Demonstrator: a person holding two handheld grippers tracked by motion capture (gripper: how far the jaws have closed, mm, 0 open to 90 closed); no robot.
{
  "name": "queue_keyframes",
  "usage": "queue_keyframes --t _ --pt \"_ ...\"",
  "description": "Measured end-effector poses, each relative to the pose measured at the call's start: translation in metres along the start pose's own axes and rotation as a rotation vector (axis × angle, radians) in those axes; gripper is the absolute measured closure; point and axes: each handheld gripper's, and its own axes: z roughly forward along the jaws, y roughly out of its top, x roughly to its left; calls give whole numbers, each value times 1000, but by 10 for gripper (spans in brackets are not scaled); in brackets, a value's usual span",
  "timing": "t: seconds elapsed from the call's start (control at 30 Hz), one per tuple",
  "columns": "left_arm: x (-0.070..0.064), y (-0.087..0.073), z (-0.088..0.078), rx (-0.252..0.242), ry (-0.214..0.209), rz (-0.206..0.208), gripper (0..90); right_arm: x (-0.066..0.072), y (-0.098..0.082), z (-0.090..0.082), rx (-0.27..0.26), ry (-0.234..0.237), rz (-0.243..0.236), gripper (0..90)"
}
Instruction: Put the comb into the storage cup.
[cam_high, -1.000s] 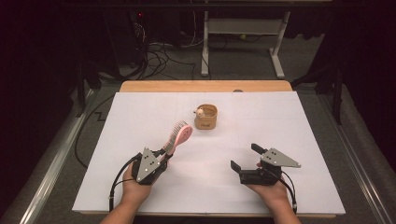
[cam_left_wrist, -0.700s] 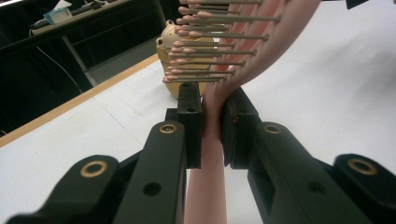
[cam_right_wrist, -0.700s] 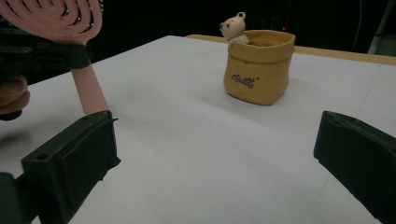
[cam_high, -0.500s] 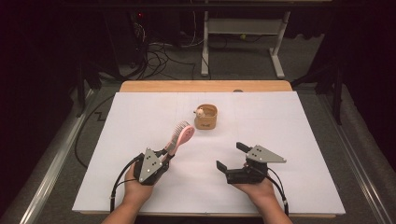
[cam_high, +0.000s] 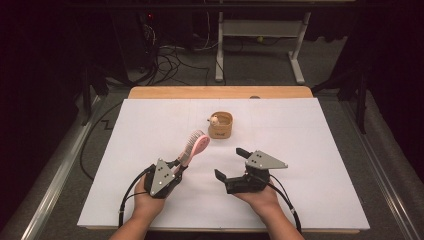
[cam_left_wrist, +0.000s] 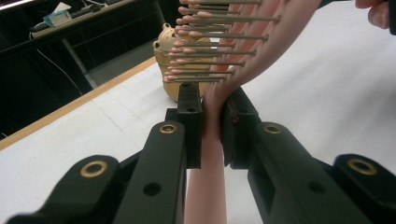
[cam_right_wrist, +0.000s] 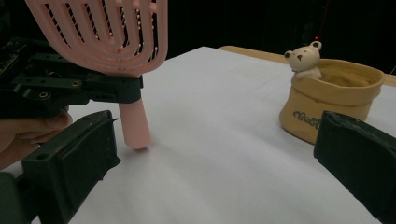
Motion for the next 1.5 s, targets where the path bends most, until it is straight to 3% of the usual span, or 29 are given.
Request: queue_keyframes --t 0.63,1.5 --pt "1 0 -3 2 18 1 803 13 19 23 -10 62 -10 2" --pt "-20 4 2 -1 -11 45 803 36 23 16 -39 153 -2 0"
